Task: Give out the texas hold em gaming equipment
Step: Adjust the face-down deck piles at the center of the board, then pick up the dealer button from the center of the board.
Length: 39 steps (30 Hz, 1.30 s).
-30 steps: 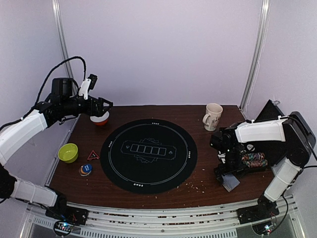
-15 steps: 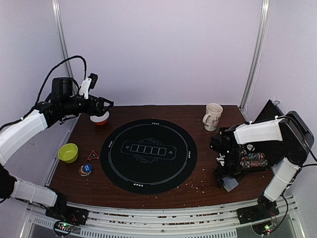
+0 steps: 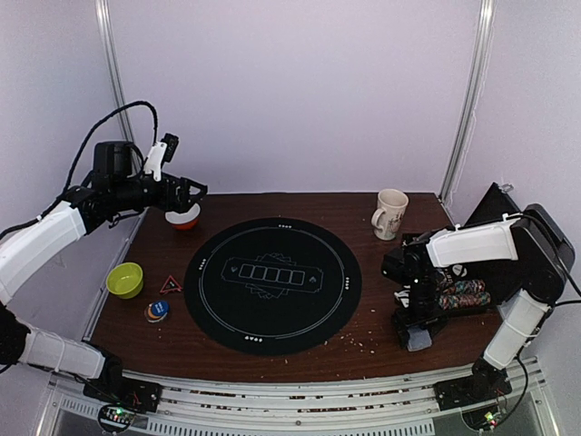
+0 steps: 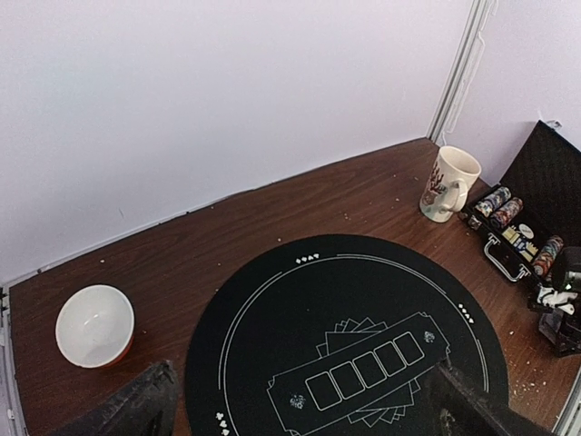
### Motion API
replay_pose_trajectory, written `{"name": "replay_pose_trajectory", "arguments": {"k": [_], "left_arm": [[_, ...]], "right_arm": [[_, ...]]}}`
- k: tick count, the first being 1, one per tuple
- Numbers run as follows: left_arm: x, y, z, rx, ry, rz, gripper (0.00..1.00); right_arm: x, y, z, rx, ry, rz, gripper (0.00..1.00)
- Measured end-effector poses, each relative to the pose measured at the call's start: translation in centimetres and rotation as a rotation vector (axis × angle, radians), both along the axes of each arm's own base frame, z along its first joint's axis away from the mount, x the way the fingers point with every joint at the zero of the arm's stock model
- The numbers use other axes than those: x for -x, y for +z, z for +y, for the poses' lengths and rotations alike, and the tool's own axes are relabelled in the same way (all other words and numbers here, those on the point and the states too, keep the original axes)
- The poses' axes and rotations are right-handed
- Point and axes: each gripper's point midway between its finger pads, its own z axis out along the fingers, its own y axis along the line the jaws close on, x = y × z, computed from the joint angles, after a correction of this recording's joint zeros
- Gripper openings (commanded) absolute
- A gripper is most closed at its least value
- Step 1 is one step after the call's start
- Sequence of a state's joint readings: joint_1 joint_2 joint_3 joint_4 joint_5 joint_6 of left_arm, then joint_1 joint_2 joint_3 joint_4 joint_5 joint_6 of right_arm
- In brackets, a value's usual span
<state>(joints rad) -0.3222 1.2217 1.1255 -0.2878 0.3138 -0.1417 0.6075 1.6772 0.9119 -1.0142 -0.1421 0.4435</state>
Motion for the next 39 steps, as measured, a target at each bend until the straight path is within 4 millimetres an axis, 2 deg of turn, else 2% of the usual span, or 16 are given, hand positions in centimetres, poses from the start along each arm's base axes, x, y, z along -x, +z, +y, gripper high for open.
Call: {"name": "replay_pose_trajectory", "arguments": {"k": [9, 13, 17, 22, 26, 29, 34, 39], "left_arm": [[0.4, 1.0, 0.3, -0.005, 0.007, -0.036, 0.98], [0.4, 1.1, 0.4, -0.011, 0.011, -0.042, 0.98], [0.3, 1.1, 0.5, -0.016, 0.012, -0.045, 0.98], [0.3, 1.1, 0.5, -0.020, 0.012, -0.047, 0.98], [0.3, 0.9, 0.6, -0.022, 0.019, -0.045, 0.98], [0.3, 0.3, 0.8, -0.021, 0.032, -0.031, 0.98], [0.5, -2.0, 1.7, -0.018, 0.097, 0.062, 0.98], [1.7, -6.1, 3.9, -0.064, 0.230, 0.257, 0.98]], "right_arm": [[0.4, 0.1, 0.0, 0.004, -0.002, 0.008, 0.93], [0.2, 0.3, -0.1, 0.019, 0.000, -0.001, 0.96], [-1.2, 1.2, 0.2, 0.026, 0.005, -0.049, 0.96], [-4.7, 5.4, 1.8, -0.018, 0.020, -0.181, 0.97], [-8.2, 9.9, 3.0, -0.085, 0.016, -0.325, 0.95], [-10.5, 12.5, 3.0, -0.113, 0.000, -0.418, 0.94], [-12.2, 14.0, 2.3, -0.094, -0.004, -0.487, 0.93], [-12.9, 14.6, 2.2, -0.079, 0.008, -0.516, 0.93]]}}
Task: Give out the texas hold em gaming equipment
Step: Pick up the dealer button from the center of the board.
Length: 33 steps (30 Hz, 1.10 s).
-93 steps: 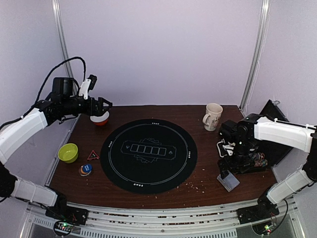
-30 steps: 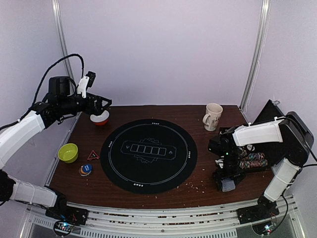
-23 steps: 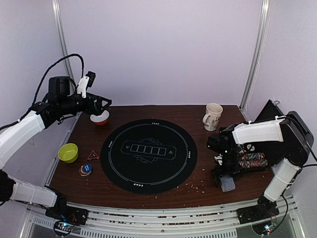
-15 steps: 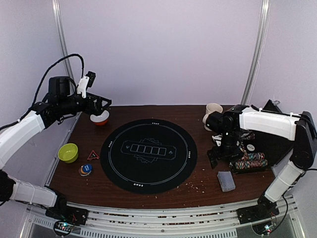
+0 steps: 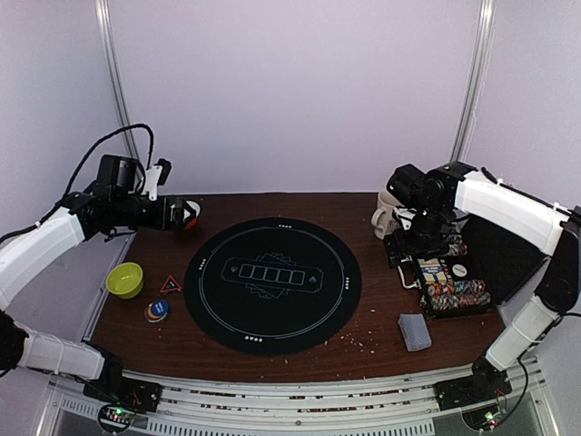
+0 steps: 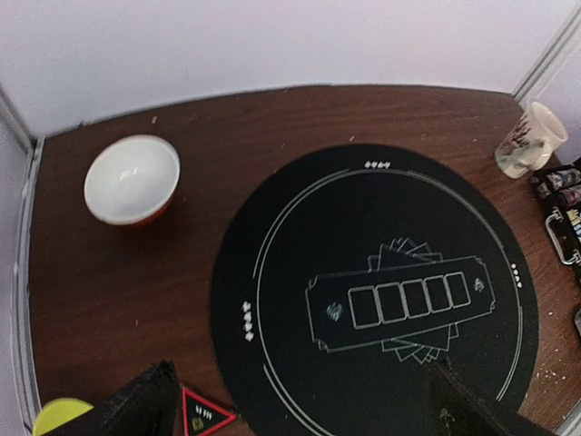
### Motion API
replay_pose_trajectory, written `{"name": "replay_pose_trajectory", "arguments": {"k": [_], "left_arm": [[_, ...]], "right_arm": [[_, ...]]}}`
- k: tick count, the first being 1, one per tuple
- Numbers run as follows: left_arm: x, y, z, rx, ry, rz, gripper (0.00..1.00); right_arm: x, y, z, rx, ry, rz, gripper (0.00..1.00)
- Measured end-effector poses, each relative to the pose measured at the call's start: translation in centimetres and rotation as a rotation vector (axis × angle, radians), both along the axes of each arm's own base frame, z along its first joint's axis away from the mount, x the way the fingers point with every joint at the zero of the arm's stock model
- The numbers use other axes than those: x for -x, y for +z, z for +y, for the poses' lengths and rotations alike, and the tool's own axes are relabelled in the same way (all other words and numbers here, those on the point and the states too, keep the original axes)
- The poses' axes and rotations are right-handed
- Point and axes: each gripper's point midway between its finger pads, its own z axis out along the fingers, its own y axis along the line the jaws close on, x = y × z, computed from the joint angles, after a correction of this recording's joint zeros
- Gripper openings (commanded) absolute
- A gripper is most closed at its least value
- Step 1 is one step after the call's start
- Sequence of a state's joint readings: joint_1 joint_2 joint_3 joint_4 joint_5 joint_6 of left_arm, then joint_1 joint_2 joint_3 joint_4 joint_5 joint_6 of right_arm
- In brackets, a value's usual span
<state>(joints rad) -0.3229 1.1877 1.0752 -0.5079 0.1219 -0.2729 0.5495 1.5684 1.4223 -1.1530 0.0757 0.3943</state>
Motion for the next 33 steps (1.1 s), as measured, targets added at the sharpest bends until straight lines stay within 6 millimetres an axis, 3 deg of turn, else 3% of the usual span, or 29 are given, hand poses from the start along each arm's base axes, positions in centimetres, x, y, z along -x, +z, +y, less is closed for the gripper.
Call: {"name": "replay_pose_trajectory", "arguments": {"k": [3, 6, 8, 17, 28, 33], "left_arm": [[1.1, -2.8, 1.3, -0.004, 0.101, 0.100, 0.98], [4.3, -7.8, 3.3, -0.047, 0.236, 0.239, 0.98], [6.1, -9.9, 4.7, -0.090, 0.310, 0.307, 0.98], [10.7, -17.2, 8.7, -0.188, 0.548, 0.517, 0.98], [12.1, -22.5, 9.7, -0.185, 0.643, 0.629, 0.98], [11.5, -23.5, 9.9, -0.135, 0.673, 0.635, 0.88]], "right_arm": [[-0.2, 0.2, 0.0, 0.003, 0.004, -0.010, 0.93], [-0.4, 0.4, 0.1, 0.000, 0.010, -0.019, 0.93], [-0.5, 0.4, 0.2, 0.000, 0.022, -0.021, 0.92], [-1.2, 0.0, 0.7, -0.001, 0.083, -0.034, 0.92], [-0.3, -2.1, 0.5, 0.012, 0.133, 0.008, 0.92], [-0.4, -2.1, 0.7, 0.006, 0.138, 0.003, 0.92]]}}
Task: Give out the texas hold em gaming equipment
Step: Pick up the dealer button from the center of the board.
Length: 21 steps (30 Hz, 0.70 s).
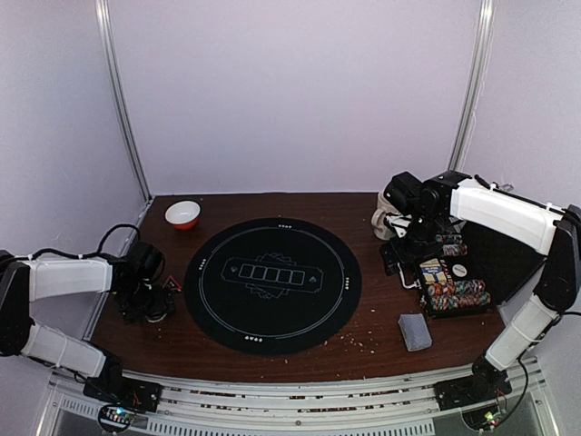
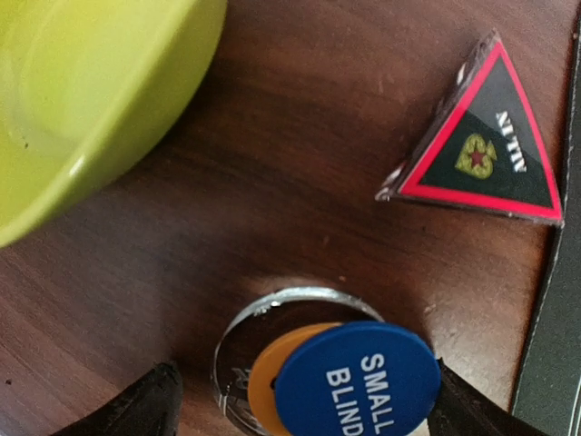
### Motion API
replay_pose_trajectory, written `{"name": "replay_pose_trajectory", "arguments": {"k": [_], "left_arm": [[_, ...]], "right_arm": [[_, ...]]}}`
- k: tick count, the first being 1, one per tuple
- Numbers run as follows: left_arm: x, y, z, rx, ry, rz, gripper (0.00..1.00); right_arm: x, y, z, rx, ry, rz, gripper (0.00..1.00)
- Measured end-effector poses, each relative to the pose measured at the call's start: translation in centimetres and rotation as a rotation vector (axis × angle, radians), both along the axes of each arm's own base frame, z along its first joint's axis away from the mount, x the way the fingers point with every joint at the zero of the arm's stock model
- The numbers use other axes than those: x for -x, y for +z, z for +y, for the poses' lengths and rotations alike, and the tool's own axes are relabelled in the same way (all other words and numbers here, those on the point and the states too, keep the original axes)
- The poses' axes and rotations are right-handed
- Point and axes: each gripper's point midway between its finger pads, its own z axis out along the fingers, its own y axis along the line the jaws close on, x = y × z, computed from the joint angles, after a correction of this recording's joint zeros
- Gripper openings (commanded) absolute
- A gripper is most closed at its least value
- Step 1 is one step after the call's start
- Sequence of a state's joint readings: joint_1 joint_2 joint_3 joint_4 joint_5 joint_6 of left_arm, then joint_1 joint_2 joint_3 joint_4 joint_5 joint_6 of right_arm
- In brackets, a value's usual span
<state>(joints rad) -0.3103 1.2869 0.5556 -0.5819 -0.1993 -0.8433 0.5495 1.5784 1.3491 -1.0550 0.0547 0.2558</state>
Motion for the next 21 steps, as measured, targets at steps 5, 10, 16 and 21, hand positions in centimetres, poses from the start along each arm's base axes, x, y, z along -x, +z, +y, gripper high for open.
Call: {"name": "replay_pose_trajectory", "arguments": {"k": [5, 10, 16, 21], "left_arm": [[-0.7, 0.0, 0.1, -0.005, 0.006, -0.037, 0.76], [-1.1, 0.0, 0.3, -0.015, 0.004, -0.055, 0.62], [-1.3, 0.1, 0.2, -0.014, -0.012, -0.062, 0.39], [-1.2, 0.2, -0.1, 0.001, -0.034, -0.058, 0.23]], "right_arm": [[-0.2, 0.0, 0.1, -0.006, 0.003, -0.007, 0.91], [-0.1, 0.0, 0.3, -0.012, 0.008, -0.003, 0.91], [-0.1, 0.0, 0.3, -0.016, 0.009, -0.001, 0.91], [-0.1, 0.1, 0.5, -0.023, 0.010, 0.001, 0.90]]}}
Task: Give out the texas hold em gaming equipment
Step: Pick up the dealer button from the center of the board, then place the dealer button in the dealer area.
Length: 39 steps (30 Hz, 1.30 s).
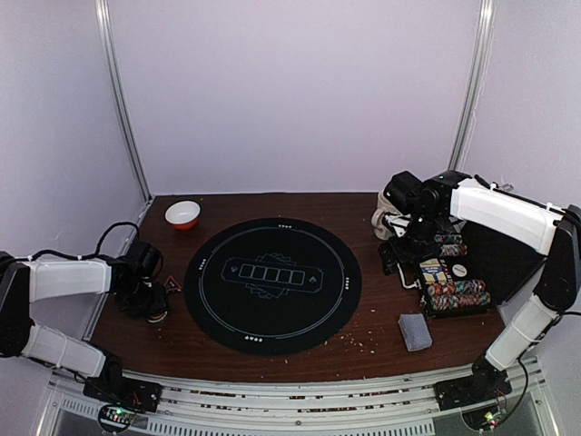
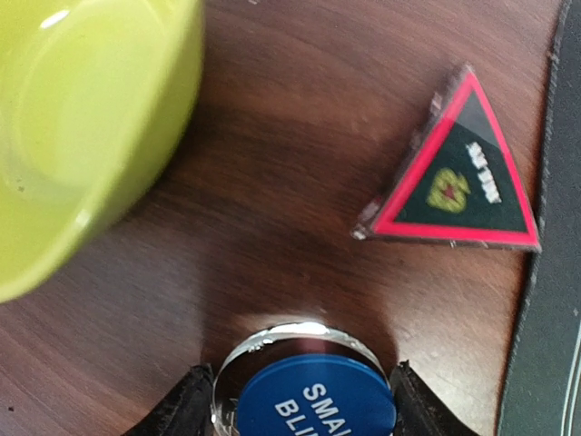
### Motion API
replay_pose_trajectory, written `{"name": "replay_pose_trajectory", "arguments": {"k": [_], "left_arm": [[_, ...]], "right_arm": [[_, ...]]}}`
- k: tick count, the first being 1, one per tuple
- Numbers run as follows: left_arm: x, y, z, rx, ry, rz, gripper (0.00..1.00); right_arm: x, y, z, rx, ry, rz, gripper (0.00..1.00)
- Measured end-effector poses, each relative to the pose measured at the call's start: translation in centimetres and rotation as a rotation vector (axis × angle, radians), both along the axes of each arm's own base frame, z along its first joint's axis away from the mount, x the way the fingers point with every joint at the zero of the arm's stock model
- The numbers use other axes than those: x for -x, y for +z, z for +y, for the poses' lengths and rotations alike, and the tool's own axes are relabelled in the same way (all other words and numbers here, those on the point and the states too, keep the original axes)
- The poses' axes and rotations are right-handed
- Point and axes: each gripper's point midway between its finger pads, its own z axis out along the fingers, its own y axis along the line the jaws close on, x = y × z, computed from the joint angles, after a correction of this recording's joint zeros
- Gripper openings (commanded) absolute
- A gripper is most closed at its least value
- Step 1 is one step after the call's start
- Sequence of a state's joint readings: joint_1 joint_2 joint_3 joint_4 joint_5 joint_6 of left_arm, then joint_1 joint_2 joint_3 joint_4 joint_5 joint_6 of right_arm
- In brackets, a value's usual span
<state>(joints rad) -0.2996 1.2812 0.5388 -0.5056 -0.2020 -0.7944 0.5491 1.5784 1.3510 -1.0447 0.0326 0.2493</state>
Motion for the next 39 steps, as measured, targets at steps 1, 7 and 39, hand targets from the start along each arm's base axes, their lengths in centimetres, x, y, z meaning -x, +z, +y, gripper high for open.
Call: {"name": "replay_pose_trajectory", "arguments": {"k": [1, 7, 39], "left_arm": [[0.1, 0.0, -0.1, 0.007, -0.006, 0.002, 0.21], [1.1, 0.9, -2.0, 0.056, -0.093, 0.041, 0.19], [-0.5, 2.5, -25.4, 0.020, -1.075, 0.043, 0.17]], "right_arm": [[0.0, 0.0, 0.1, -0.003, 0.000, 0.001, 0.90], [0.0, 0.3, 0.5, -0.029, -0.001, 0.002, 0.89], [1.2, -1.8, 7.1, -0.228, 0.028, 0.028, 0.86]]}}
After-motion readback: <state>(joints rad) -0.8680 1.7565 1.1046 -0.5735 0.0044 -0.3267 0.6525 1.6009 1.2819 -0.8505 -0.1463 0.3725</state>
